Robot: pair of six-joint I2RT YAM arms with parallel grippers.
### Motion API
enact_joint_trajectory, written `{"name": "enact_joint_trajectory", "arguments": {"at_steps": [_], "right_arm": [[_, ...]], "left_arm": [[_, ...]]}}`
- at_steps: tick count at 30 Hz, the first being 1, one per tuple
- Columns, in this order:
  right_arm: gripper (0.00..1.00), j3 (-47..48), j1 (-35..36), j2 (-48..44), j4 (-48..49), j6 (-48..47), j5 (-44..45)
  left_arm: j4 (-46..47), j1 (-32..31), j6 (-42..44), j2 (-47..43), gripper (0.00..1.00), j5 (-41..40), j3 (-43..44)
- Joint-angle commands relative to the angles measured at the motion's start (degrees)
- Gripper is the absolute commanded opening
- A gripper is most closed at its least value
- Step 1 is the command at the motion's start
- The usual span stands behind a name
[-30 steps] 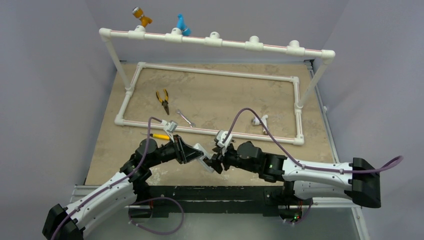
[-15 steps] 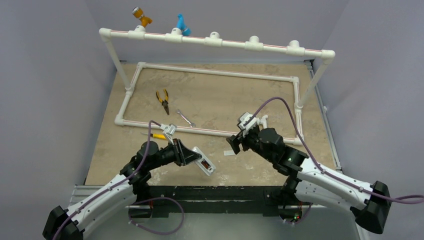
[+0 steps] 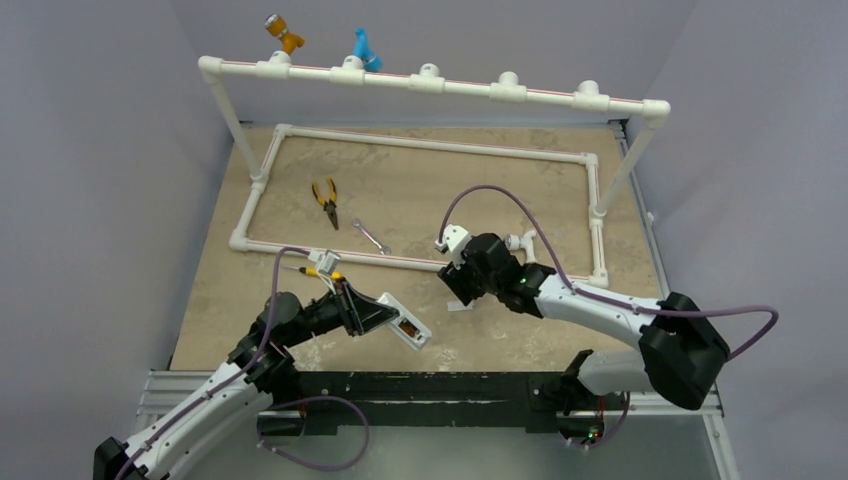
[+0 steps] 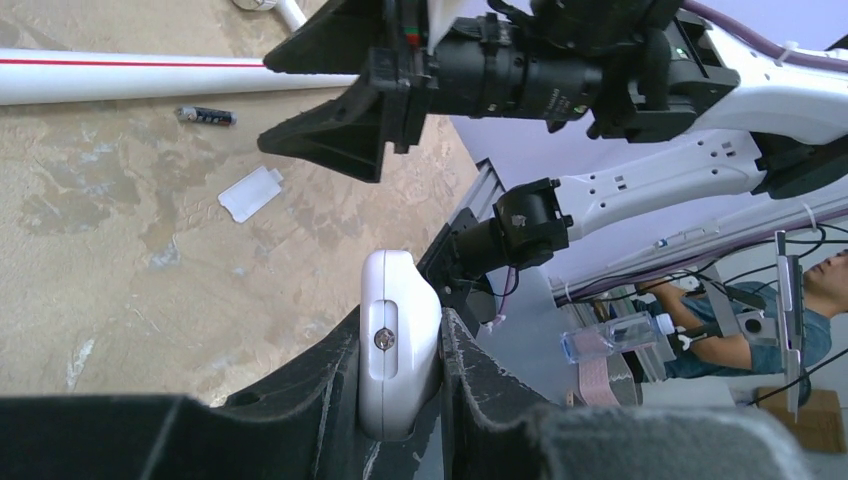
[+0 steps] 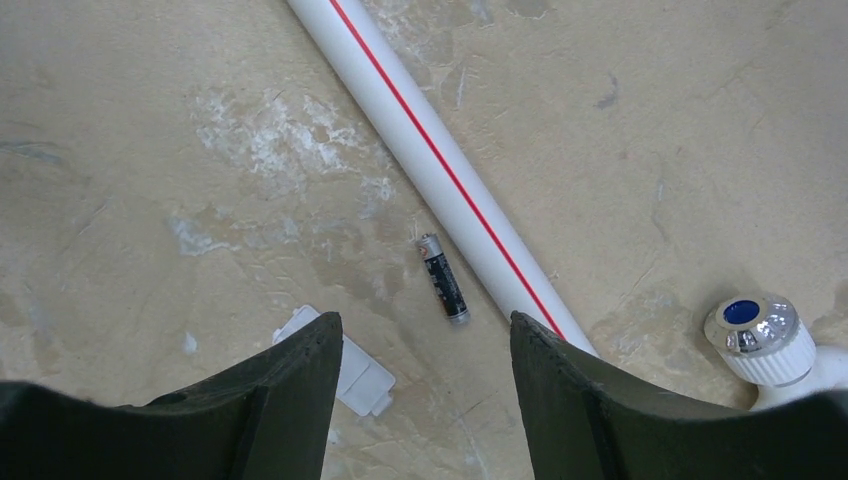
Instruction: Load the batteries into the remote control
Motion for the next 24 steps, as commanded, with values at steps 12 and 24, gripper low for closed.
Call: {"name": "enact_joint_trajectory", "arguments": {"at_steps": [12,24], "right_arm": [[0.50,6.5,-4.7,9.8,1.2,-1.9,-8.4],[0.46,8.2,-4.7,14.5,-1.1,-0.7,-6.9]], "left_arm": [[-0.8,-0.1,0.4,-1.9,0.00,0.8,-0.1],[-0.7,-0.1,0.3,-1.3,0.00,0.4,-0.2]]}}
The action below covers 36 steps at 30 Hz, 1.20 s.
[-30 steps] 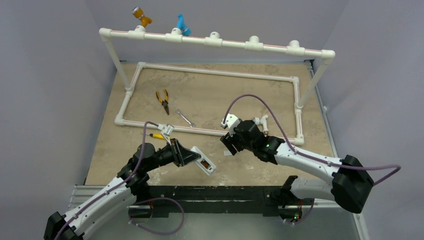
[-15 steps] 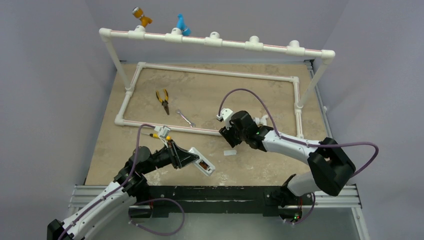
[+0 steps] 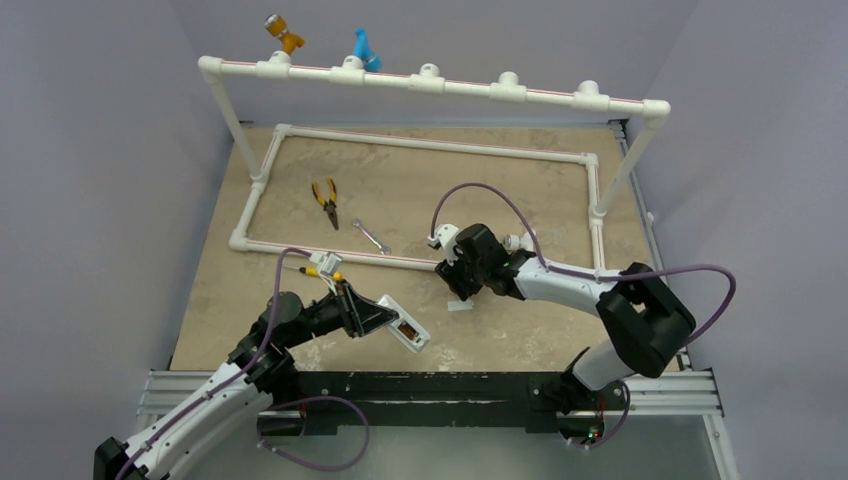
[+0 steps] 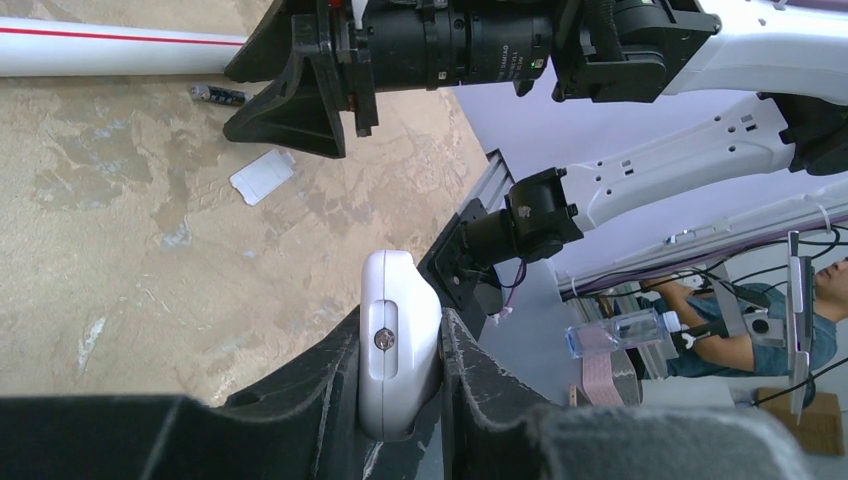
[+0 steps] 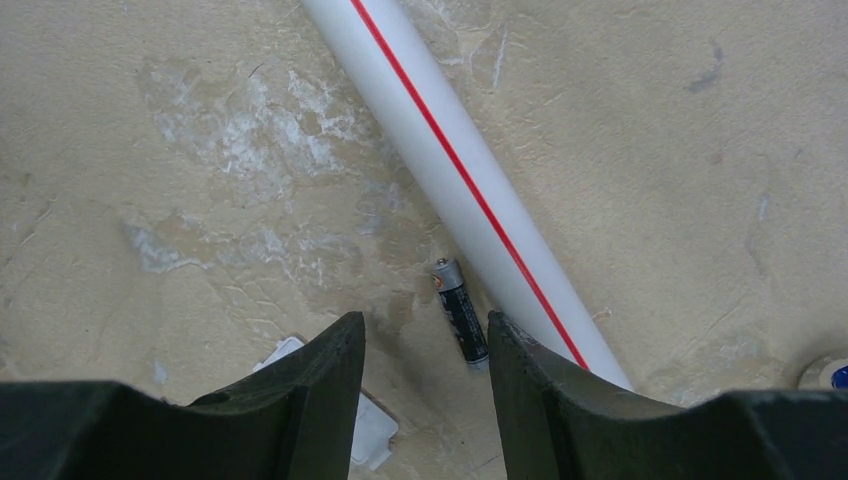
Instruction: Load the batteries into the remote control
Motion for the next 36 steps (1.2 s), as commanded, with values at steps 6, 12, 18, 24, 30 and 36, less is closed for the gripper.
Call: {"name": "enact_joint_trajectory", "arguments": {"at_steps": [6,12,18,24,30,36], "right_arm": [[0.45,6.2,-0.2,4.8,-4.4,1.9,1.0],[0.39,7.6,-0.1,6.6,-6.3,2.0,0.5],[0.28,8.5,-0.1,7.7,-8.4,1.9,-0.2],[0.17,7.5,-0.1,6.7,-8.7,3.1,0.6],[0.03,6.9,-0.1,6.0,-8.1,6.8,2.9],[0.00,7.0,-0.1,3.3,-7.7,12.3,3.0]], "left_arm": [[2.0,-0.2,0.2,0.4,0.00,0.2,0.0],[2.1,-0.1,0.2,0.7,0.00,0.2,0.1],[2.0,-0.1,0.1,0.7,0.00,0.0,0.0],[2.4,-0.1,0.1,1.1,0.00,-0.1,0.0],[2.8,-0.2,0.1,1.9,0.00,0.1,0.1],[2.8,-0.1,0.0,1.8,0.00,0.0,0.2]]}}
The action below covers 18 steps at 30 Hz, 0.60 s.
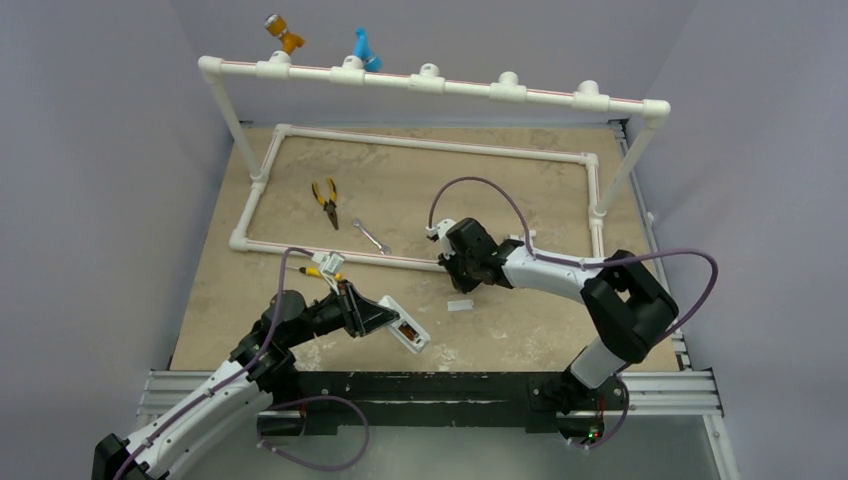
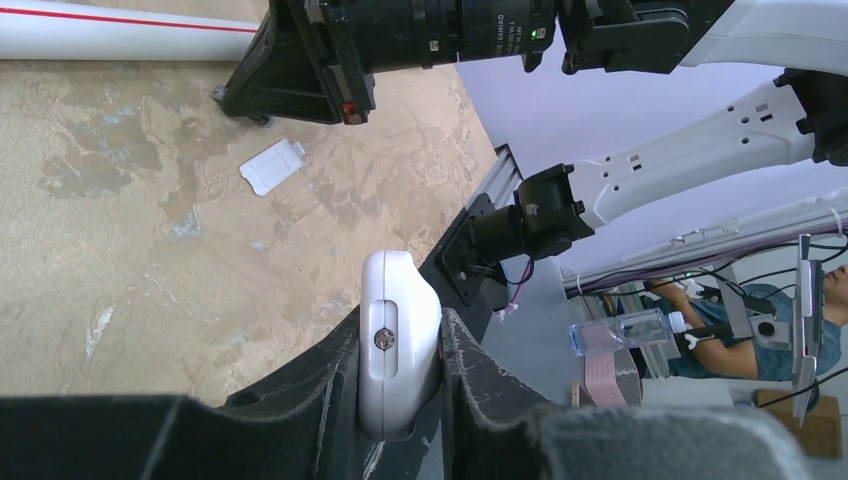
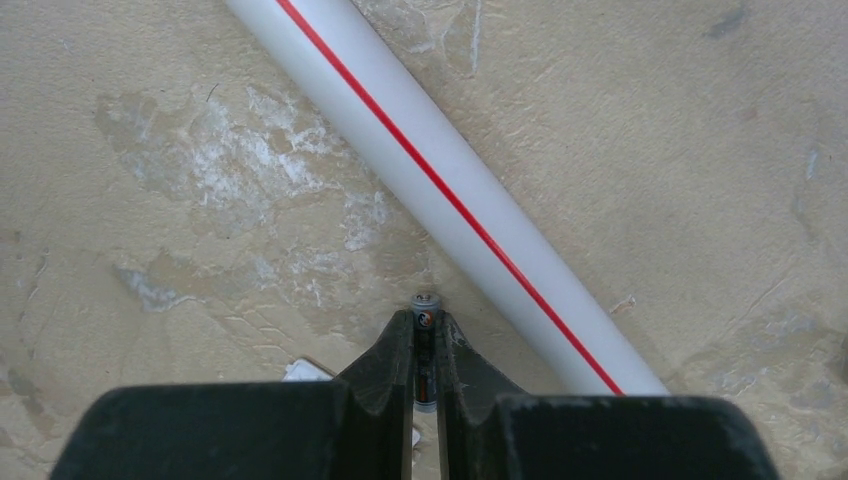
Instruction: Load the batteries into the remote control
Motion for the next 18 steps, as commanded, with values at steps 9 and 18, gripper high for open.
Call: {"name": "enact_joint_trajectory", "arguments": {"at_steps": [9,18], "right_arm": [[0.00,-5.9,-0.1,-16.5,2.8,23.4,14.1],[0.00,-13.0,0.0,-27.8,-6.8,58.4,25.5]], "left_arm": [[2.7,-0.2,0.0,0.5,0.00,0.1,0.7],[3.2,-0.2,-0.4,1.1,0.00,0.0,1.2]]}}
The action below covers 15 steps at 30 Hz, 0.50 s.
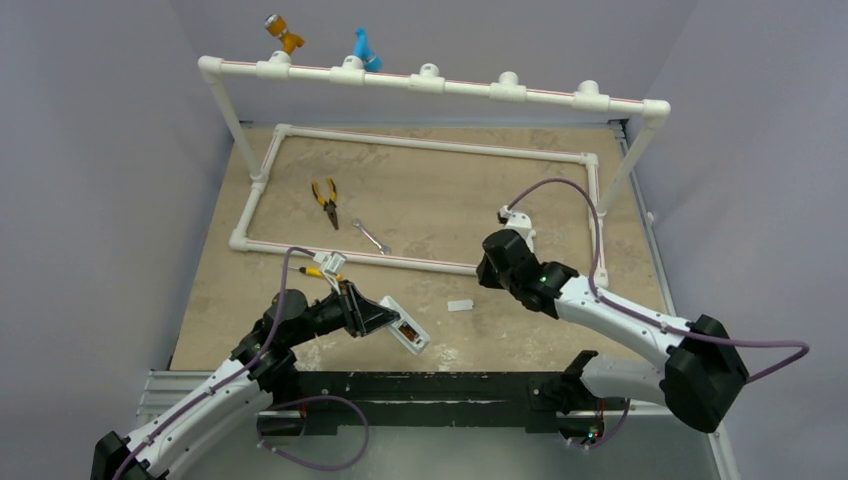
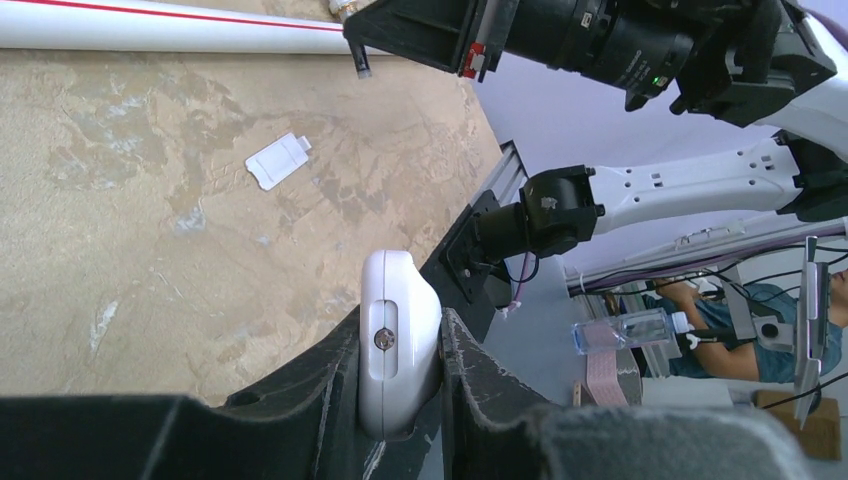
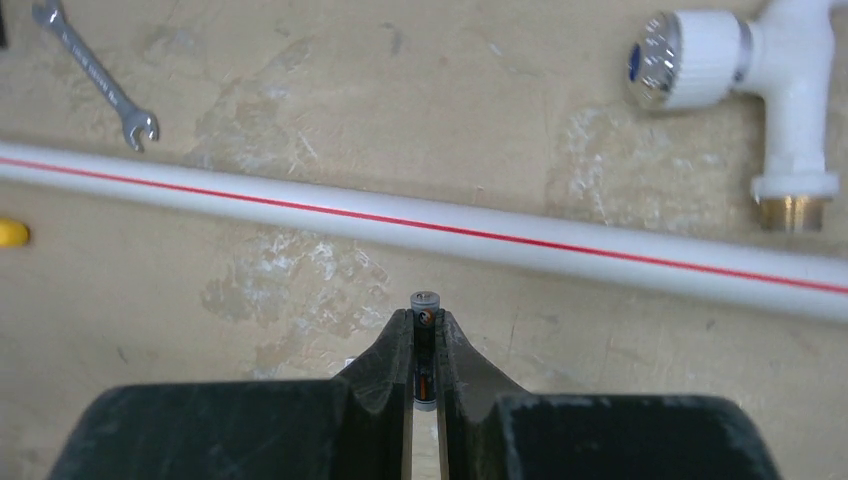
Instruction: Load the batteries into the remote control
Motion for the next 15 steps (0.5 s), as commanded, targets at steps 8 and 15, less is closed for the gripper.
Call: {"name": "enact_joint_trajectory", "arguments": {"at_steps": [8,15], "right_arm": [[0.00,-10.8,11.5,-13.0,-22.4,66.5,22.6],[0.00,-4.8,15.0,-1.3,-35.8,83.0,20.0]], "left_arm": [[3.8,-0.2,-1.3,-0.2,0.00,0.1,1.2],[4.2,-0.2,-1.7,-0.4,0.00,-0.1,1.2]]}}
